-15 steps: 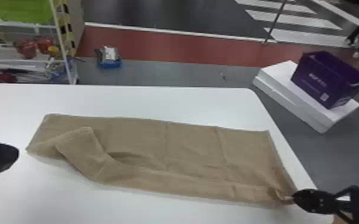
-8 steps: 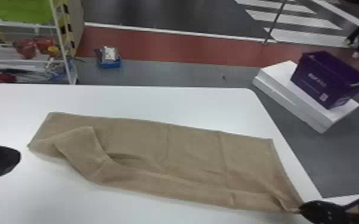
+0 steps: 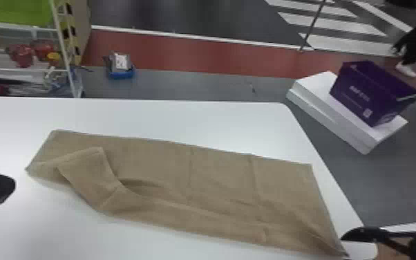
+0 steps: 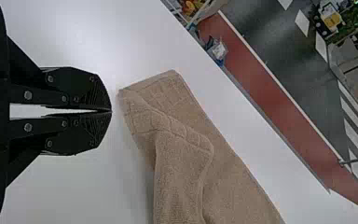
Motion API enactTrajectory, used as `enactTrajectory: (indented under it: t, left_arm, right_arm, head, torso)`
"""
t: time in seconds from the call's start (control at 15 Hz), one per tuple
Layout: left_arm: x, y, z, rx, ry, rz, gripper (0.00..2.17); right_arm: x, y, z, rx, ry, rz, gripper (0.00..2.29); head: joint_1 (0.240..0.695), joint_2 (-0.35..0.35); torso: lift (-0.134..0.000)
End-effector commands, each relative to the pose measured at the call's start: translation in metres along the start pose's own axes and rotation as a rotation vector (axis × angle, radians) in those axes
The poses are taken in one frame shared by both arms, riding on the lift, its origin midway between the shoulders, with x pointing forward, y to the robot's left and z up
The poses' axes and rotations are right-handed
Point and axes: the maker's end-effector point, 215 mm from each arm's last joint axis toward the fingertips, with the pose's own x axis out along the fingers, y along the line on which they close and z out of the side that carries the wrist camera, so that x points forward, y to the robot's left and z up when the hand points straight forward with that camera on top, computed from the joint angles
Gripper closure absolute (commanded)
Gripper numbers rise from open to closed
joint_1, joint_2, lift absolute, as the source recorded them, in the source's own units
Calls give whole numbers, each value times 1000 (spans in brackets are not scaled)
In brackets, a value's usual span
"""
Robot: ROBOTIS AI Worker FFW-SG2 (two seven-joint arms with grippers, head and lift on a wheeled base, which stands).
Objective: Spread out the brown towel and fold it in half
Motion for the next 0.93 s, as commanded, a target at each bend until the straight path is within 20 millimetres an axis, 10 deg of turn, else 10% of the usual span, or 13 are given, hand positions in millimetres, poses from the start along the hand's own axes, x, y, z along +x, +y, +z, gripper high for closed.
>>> enactTrajectory:
  t: [0.0, 0.33, 0.87]
  left_arm:
    - [0, 2, 3, 2, -5, 4, 1069]
    - [1, -4, 25, -48, -41, -4, 1072]
    - [25, -65, 111, -219, 26, 114, 1072]
  right_arm:
    - [-19, -44, -10, 239, -72, -136, 110]
    - [-34, -102, -19, 878, -414, -289, 113]
    - [-1, -110, 1, 951, -515, -294, 113]
  head:
    - [695, -228]
    - [695, -265]
    - [695, -314]
  torso:
    - [-134]
    - [-134]
    - [-134]
